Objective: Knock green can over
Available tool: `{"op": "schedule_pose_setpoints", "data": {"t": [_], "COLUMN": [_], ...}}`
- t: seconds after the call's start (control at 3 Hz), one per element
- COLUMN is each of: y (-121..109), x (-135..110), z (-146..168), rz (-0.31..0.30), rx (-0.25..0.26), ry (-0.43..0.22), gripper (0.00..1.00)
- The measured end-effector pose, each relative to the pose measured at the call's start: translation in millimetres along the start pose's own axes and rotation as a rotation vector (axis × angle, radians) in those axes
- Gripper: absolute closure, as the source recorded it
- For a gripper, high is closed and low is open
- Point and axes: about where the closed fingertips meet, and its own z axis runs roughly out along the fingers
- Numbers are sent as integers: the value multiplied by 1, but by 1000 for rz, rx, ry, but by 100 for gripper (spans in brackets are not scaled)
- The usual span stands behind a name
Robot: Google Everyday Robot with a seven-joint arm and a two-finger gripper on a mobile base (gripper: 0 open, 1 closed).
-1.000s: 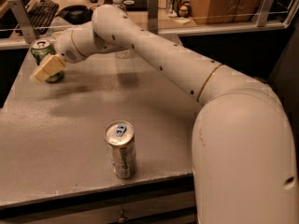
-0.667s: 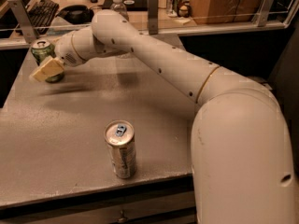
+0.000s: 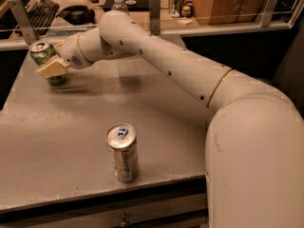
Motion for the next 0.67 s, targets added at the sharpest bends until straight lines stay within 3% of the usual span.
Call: {"op": "schedule_pose_setpoints", "data": {"t": [0.33, 0.67], "y": [4, 3], "x": [-10, -29], "z": [-36, -75], "rz": [-52, -114], "rx": [5, 10], "ry": [34, 108], "gripper": [91, 100]}}
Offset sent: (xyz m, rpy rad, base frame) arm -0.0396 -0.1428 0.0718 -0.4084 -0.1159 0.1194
